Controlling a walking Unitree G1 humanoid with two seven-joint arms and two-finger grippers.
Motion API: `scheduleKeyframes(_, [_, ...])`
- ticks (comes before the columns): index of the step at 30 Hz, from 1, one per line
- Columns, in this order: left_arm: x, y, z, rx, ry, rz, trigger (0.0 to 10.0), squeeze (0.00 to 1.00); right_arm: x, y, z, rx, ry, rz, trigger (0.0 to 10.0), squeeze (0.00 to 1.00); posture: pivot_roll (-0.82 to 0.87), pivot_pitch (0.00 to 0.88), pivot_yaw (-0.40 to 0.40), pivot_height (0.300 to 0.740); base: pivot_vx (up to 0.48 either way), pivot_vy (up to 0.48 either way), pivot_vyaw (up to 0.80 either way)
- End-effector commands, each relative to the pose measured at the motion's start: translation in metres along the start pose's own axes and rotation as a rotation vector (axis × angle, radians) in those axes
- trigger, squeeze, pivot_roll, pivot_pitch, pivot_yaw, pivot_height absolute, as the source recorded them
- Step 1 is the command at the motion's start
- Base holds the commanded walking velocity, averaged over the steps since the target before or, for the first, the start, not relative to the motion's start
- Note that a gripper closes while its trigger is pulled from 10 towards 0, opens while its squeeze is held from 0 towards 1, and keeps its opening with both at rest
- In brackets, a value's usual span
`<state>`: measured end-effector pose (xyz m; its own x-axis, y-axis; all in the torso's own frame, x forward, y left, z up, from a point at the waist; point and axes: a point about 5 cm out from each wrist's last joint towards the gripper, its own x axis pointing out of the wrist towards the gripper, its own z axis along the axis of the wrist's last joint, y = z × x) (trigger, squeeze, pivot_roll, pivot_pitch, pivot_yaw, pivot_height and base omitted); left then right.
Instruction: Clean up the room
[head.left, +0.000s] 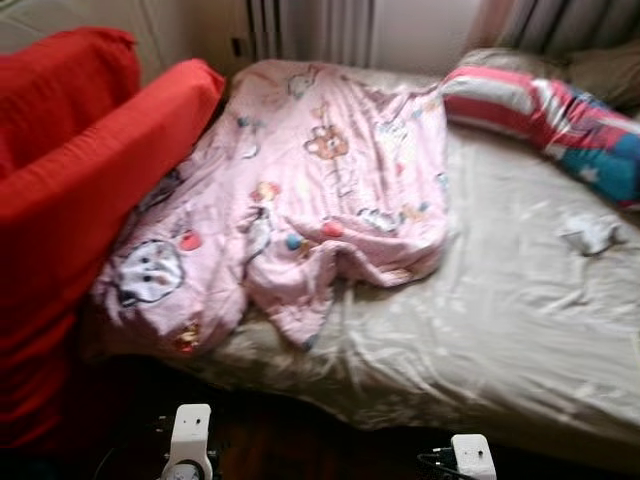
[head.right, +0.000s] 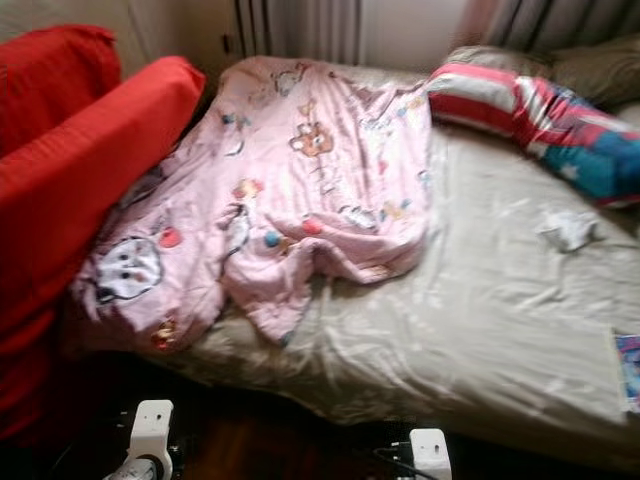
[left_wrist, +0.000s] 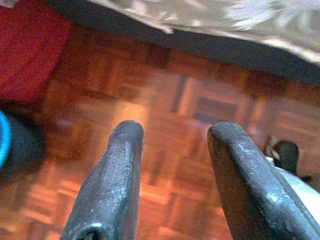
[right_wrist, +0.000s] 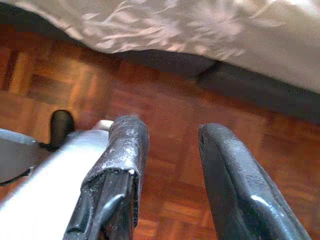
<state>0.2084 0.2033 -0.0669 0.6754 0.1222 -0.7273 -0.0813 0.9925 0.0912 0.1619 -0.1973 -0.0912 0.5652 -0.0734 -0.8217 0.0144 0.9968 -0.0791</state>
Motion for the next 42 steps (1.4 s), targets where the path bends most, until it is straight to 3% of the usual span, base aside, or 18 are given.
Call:
scheduleKeyframes(1, [-0.0020,-0.0008,-0.0098,0.006,0.038,-0.004,10.0,0.00,-0.0019,-0.0011,-0.0086,0.012,0.024,-0.007,10.0,0.00,-0.02,0.187,0.006,0.740,0.000,0.480,0.00])
scheduleKeyframes(5, [-0.0018,-0.0017,-0.0093,0.010,0.035,-0.007,10.0,0.00,-0.0010,0.0015,-0.0050,0.010,0.010,-0.003,10.0,0.00,-0.02,0.194,0.005,0.740,0.000,0.382,0.00])
scheduleKeyframes(27, [-0.0004,-0.0079,-0.0017,0.016,-0.001,-0.030,10.0,0.00,-0.0008,0.0028,-0.0018,0.011,-0.015,0.008,10.0,0.00,-0.01,0.194,0.003,0.740,0.000,0.000,0.00])
scheduleKeyframes(38, [-0.0007,-0.0085,-0.0024,0.006,-0.001,-0.037,10.0,0.00,-0.0009,0.0052,-0.0006,0.038,-0.035,0.027,10.0,0.00,-0.01,0.185,0.006,0.740,0.000,0.000,0.78])
scheduleKeyframes(42, [-0.0009,-0.0097,-0.0030,0.001,-0.002,-0.042,10.0,0.00,-0.0015,0.0079,-0.0045,0.059,-0.019,0.042,10.0,0.00,-0.01,0.176,0.005,0.740,0.000,0.000,0.00])
